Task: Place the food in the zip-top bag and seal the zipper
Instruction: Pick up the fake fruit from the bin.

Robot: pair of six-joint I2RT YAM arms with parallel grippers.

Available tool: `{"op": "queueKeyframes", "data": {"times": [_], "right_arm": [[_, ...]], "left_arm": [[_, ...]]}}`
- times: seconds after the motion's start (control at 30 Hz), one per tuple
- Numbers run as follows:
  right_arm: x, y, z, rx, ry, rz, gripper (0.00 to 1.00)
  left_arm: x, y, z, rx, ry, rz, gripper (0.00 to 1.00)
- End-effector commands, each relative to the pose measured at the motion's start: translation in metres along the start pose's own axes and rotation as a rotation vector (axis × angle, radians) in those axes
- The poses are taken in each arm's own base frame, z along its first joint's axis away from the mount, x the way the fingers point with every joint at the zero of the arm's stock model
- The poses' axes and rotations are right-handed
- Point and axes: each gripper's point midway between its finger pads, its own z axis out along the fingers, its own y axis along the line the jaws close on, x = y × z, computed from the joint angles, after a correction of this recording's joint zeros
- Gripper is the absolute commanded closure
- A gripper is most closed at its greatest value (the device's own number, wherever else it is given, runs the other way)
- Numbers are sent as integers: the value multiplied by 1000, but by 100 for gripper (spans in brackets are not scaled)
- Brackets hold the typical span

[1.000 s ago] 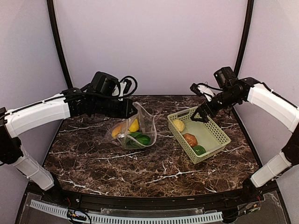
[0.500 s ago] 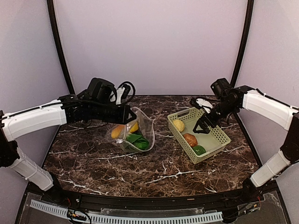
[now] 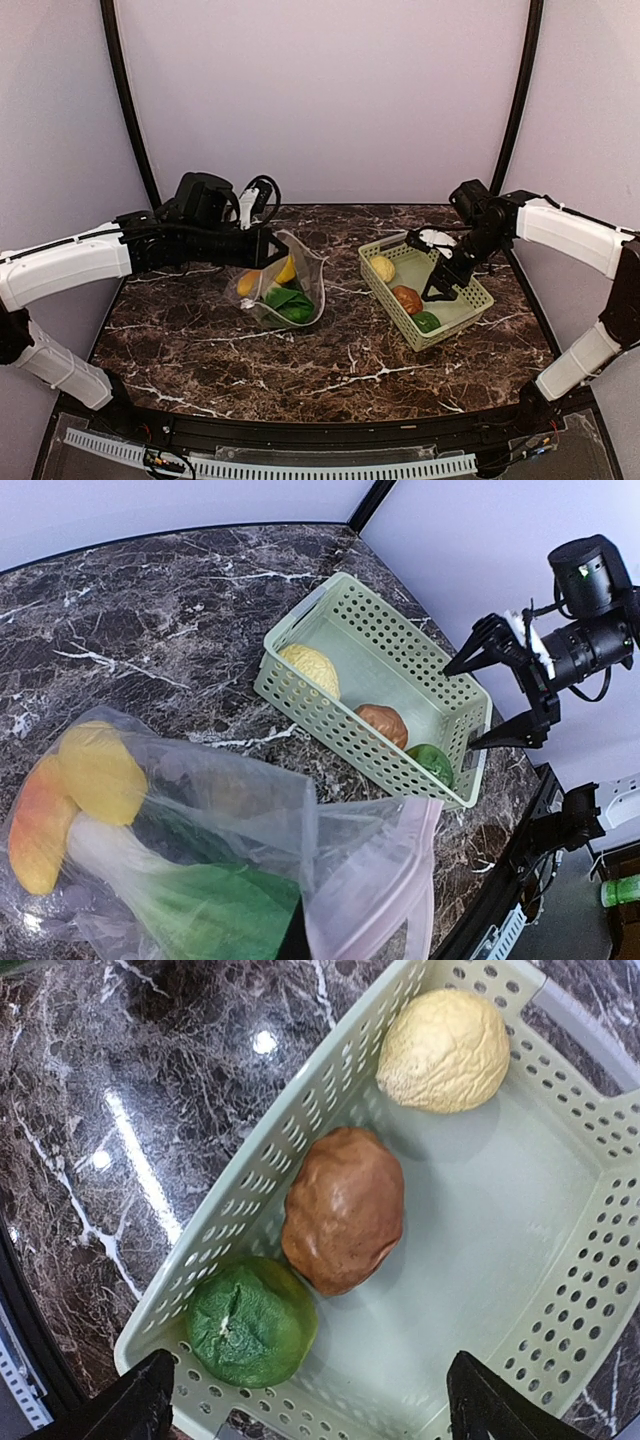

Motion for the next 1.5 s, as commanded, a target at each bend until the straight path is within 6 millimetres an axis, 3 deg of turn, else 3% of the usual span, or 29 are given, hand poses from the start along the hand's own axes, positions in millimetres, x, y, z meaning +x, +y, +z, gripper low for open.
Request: {"op": "queueKeyframes", "data": {"times": [0.0, 0.2, 0.43, 0.93, 1.07, 1.23, 1.47], "right_arm": [[27, 6, 11, -42, 99, -43, 11], [37, 7, 29, -90, 160, -33, 20], [49, 21, 49, -200, 194, -23, 14], [62, 21, 74, -231, 230, 12, 12], [64, 18, 77, -221, 241, 17, 17], [65, 12, 75, -186, 253, 22, 31], [64, -1, 58, -115, 249, 30, 39]], "left_arm": [[-9, -10, -20, 35, -56, 27, 99], [-8, -10, -23, 43, -61, 24, 99], [-3, -9, -21, 46, -54, 8, 99], [0, -11, -8, 65, -34, -19, 99], [1, -13, -6, 70, -29, -23, 99], [0, -13, -5, 72, -34, -26, 99], [0, -15, -2, 78, -32, -26, 99]]}}
